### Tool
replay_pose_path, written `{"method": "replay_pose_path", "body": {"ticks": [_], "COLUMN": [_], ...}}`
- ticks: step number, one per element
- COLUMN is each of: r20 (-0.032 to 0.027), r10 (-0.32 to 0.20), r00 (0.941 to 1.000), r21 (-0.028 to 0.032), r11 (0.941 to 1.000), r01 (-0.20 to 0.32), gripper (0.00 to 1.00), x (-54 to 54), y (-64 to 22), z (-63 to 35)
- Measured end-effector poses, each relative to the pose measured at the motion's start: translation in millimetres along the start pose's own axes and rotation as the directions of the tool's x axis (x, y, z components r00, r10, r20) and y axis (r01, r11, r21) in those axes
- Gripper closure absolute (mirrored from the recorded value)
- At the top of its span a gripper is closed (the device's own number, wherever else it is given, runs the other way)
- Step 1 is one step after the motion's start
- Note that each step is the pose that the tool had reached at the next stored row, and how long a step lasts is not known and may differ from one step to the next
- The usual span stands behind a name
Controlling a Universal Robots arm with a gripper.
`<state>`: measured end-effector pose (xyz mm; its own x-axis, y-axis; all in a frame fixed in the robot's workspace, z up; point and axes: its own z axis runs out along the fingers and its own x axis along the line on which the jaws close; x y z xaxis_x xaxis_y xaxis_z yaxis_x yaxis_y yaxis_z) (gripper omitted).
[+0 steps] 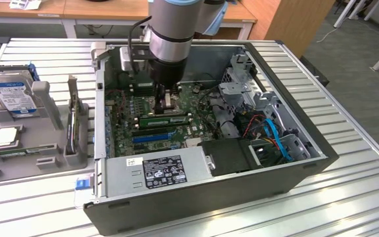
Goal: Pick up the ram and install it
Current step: 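Press down the ram until it locks into place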
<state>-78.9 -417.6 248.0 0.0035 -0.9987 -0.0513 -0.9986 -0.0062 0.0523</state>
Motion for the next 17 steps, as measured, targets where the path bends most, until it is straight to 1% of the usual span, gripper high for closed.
{"method": "replay_pose_path", "body": {"ticks": [4,9,12,17], "r20": [0.0001,0.0001,0.0001,0.0001], "r10": [0.001,0.001,0.001,0.001], "r00": [1.0,1.0,1.0,1.0], "r21": [0.0001,0.0001,0.0,0.0], "r11": [1.0,1.0,1.0,1.0], "r01": [-0.001,-0.001,-0.001,-0.001], "gripper": [0.9,0.9,0.9,0.9], "x": [-0.1,0.0,0.0,0.0], "y": [5.2,6.6,9.2,9.5], "z": [0.3,0.4,0.5,0.5]}}
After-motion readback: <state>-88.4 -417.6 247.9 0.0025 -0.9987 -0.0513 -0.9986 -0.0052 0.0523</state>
